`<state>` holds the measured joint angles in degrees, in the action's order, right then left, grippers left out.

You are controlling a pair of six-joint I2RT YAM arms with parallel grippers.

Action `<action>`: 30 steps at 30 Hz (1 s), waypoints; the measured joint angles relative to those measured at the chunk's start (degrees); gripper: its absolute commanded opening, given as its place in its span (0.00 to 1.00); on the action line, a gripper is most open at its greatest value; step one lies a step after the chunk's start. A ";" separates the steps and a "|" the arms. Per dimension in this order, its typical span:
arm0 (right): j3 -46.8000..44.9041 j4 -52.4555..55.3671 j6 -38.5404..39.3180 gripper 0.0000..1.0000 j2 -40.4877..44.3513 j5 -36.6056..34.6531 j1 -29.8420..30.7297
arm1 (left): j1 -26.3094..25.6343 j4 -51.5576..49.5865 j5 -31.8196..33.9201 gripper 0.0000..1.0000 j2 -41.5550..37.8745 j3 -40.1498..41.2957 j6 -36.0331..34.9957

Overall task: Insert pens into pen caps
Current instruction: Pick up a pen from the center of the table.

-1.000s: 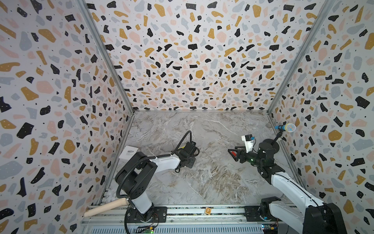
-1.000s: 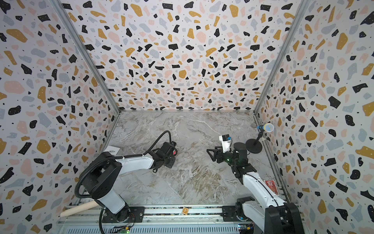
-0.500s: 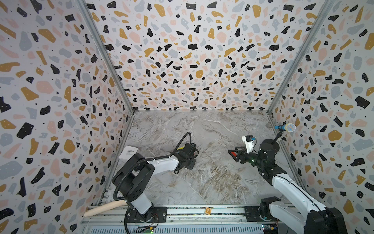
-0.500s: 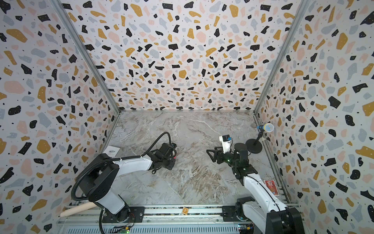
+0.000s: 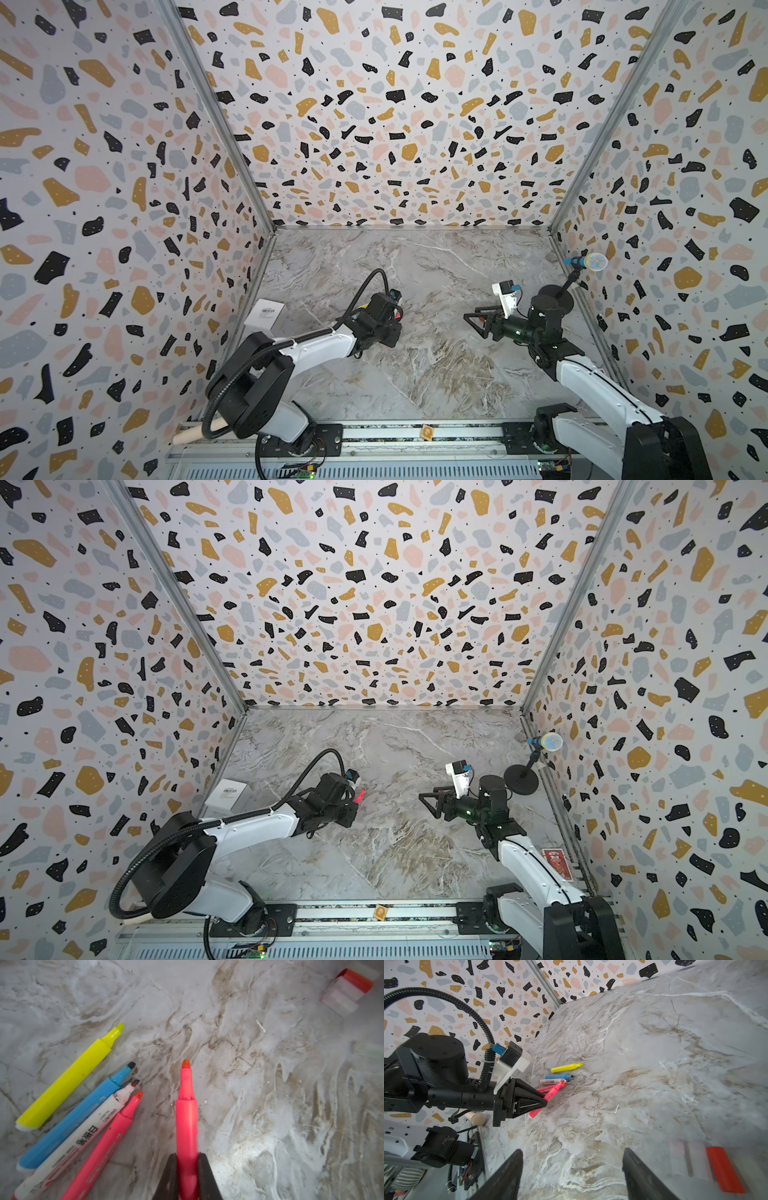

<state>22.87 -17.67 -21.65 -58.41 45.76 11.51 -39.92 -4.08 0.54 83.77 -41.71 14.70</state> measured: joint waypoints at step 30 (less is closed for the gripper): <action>2.95 -21.53 -15.69 0.51 -14.78 5.40 15.80 | -0.28 27.34 -10.82 0.00 -20.35 16.26 10.36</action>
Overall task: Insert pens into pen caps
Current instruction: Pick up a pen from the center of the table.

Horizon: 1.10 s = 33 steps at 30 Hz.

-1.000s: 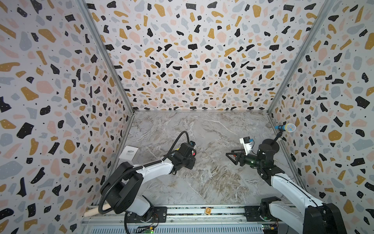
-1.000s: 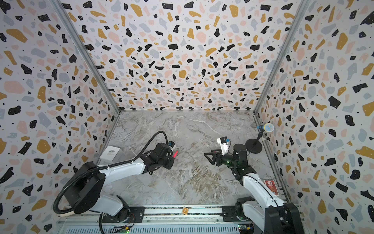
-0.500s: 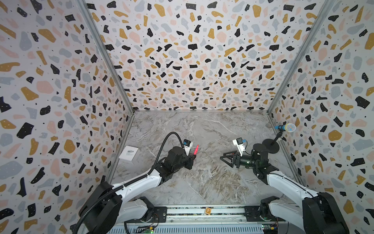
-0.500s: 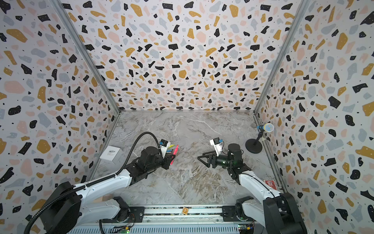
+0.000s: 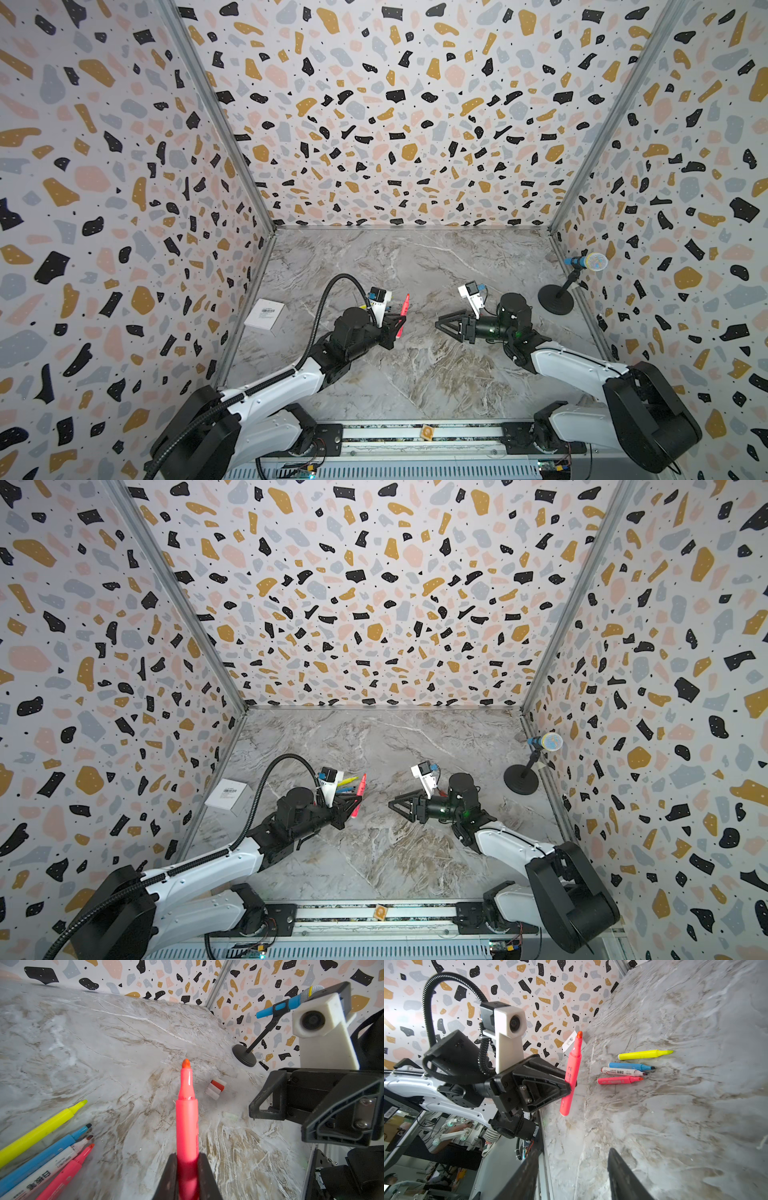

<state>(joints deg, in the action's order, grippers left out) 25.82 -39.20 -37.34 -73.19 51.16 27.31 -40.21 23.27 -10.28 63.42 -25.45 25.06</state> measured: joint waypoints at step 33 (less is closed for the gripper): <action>12.02 -8.96 -4.61 0.35 -14.19 -2.45 7.74 | -2.86 5.53 -1.27 0.00 0.26 0.79 2.62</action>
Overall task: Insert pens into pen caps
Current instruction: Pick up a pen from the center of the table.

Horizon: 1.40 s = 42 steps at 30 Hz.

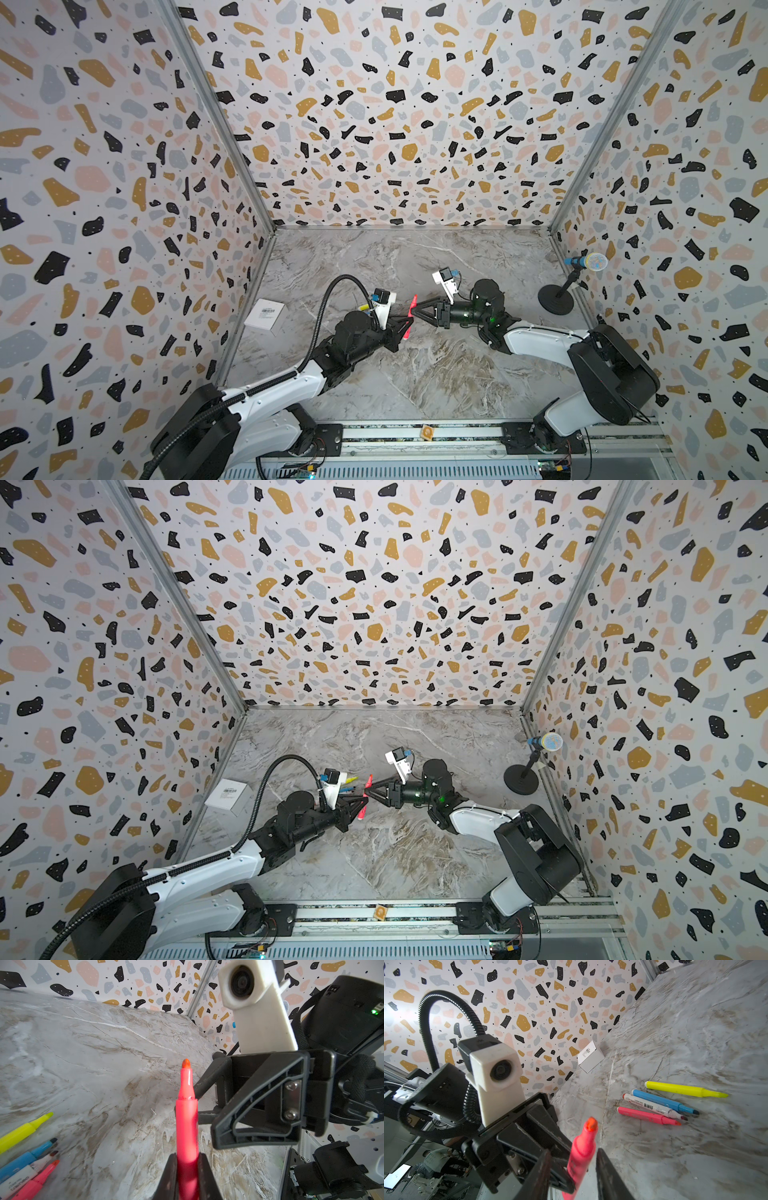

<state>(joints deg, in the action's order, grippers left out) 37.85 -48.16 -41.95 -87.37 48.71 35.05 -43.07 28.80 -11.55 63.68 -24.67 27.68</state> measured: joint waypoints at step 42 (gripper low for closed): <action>0.02 -0.37 -0.15 0.08 0.13 0.31 0.94 | -1.01 -0.46 -2.01 0.00 1.97 -0.24 -0.57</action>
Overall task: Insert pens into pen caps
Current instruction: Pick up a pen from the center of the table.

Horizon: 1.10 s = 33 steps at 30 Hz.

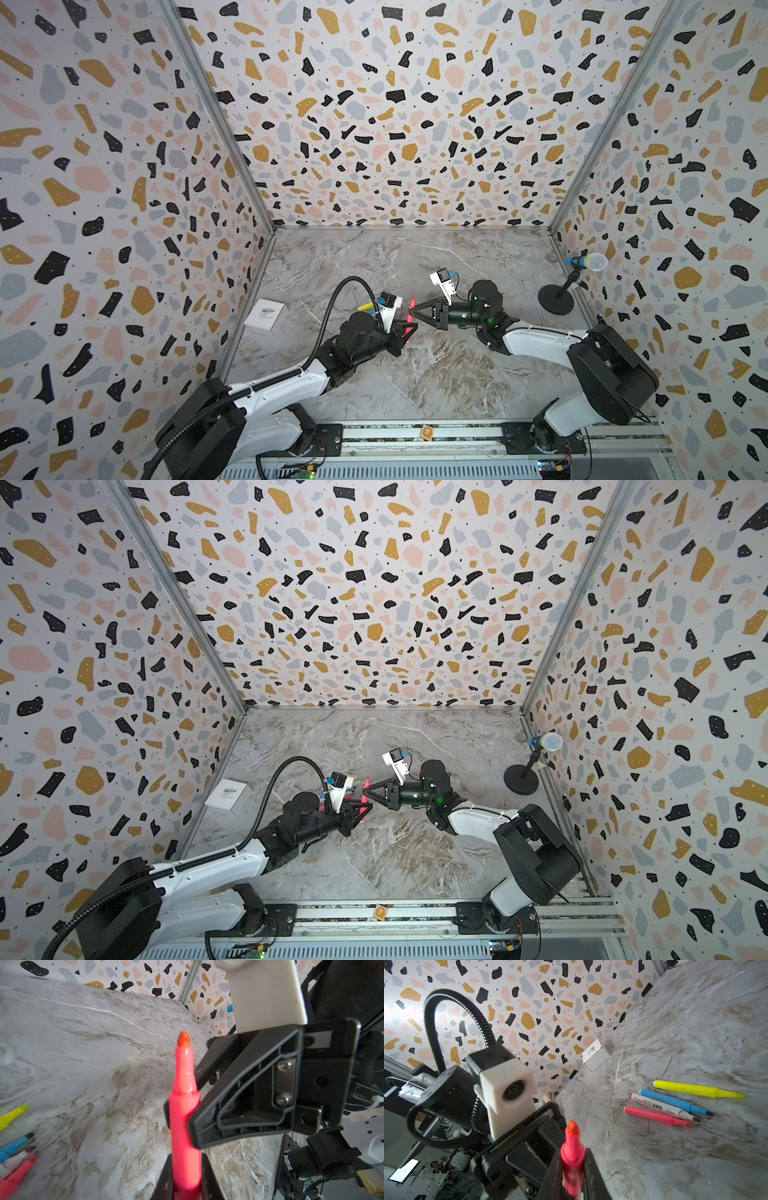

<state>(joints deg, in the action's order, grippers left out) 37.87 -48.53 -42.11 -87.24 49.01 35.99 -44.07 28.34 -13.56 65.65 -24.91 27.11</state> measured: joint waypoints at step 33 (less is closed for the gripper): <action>-4.70 50.95 16.57 0.51 12.35 -24.96 -22.56 | 0.02 -0.07 0.13 0.00 -4.90 1.70 0.66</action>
<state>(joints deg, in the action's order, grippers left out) 33.17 2.42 -25.54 -74.89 24.05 13.43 -44.05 28.27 -13.43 60.75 -23.20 27.77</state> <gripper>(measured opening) 0.499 0.143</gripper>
